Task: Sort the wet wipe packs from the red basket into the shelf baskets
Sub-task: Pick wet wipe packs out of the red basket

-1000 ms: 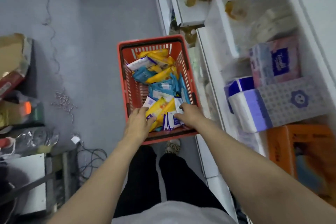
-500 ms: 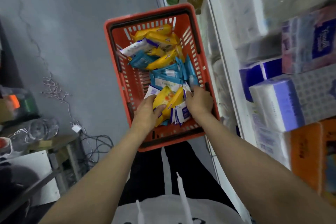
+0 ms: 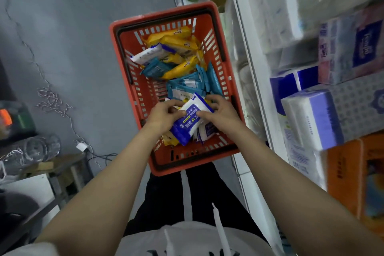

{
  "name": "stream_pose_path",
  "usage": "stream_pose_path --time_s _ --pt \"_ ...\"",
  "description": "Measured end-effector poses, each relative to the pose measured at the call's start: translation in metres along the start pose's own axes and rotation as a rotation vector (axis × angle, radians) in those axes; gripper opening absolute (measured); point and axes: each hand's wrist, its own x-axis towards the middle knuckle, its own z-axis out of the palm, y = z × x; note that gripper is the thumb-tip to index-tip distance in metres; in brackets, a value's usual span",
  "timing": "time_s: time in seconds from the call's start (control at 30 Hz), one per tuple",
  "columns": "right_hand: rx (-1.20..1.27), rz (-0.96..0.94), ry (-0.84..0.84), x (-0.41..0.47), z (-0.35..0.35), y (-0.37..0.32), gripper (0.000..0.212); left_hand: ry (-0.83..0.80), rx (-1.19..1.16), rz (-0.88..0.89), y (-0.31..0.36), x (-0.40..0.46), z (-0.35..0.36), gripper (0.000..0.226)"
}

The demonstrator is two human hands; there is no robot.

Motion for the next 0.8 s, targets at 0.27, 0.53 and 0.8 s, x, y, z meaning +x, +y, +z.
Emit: stream_pose_path --time_s 0.27,0.53,0.8 --pt "0.336 0.089 0.129 -0.007 0.001 0.010 0.024 0.046 -0.174 -0.047 0.005 0.004 0.024 0.023" --pt "-0.162 -0.129 0.447 -0.012 -0.013 -0.003 0.025 0.385 0.003 -0.165 -0.014 0.020 0.041 0.030" --pt "-0.234 -0.152 0.375 -0.012 -0.023 0.004 0.024 0.176 0.168 -0.302 -0.030 0.033 0.042 0.060"
